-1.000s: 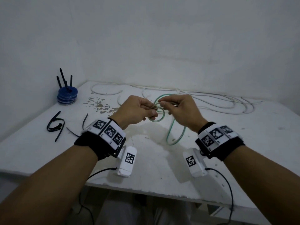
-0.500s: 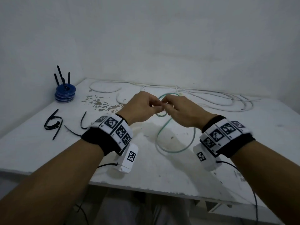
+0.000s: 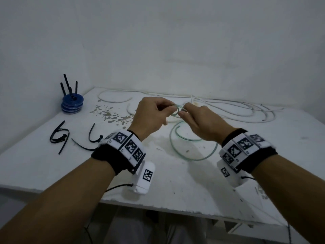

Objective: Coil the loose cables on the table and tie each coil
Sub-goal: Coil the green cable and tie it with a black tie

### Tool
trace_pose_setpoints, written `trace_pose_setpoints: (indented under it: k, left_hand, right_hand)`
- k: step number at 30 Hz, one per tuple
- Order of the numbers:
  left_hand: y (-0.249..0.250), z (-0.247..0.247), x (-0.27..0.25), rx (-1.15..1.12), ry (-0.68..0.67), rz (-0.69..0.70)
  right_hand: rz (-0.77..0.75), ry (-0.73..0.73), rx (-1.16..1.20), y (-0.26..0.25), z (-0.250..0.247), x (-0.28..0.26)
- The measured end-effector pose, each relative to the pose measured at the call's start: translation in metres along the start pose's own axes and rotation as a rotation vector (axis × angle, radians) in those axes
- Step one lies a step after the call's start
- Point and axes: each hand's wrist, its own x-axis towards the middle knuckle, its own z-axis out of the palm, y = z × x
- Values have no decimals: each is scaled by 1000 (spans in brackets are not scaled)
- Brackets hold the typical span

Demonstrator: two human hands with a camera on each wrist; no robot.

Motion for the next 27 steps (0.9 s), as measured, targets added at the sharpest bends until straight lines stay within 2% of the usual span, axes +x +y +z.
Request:
trace_pose_setpoints:
  k: [4,7,9,13,15,17,20,21,22,24,25,27]
  left_hand:
    - [8,15,-3,-529,18,-163]
    - [8,15,-4,-702,-22,-225]
    - [4,1,0,-630,-104,-245]
    - [10,-36,7,-82,-313,-155]
    - [16,-42,10,92,-341,-101]
    - [18,-41,13,-12,-287,-94]
    - [17,-24,10,-447,-163,-143]
    - [16,-16,7,-547,-128,-167]
    - [15,-9,4,-622,-95,-195]
    - [11,-3,0,-702,-73,-246]
    - [9,-6,0,-681,-101,-257]
    - [9,-20,0,-483,-206,-224]
  right_hand:
    - [129,224,282,-25,25,-4]
    - [191,371,401,-40,37,2]
    - [145,335,321,-37,30,7]
    - [-22,-5,-11,-21,2,15]
    - [-31,-81,-36,-20,-5,21]
    - [-14,42,113,-24,-4,23]
    - [91,431,592,-39,13,24]
    - [124,503,735,-44,20,25]
    - [150,539,821,-48,26,26]
    - [164,541,834,-51,32,25]
    - [146,516,779,-48,31,24]
    - [91,400,585,-38,23,20]
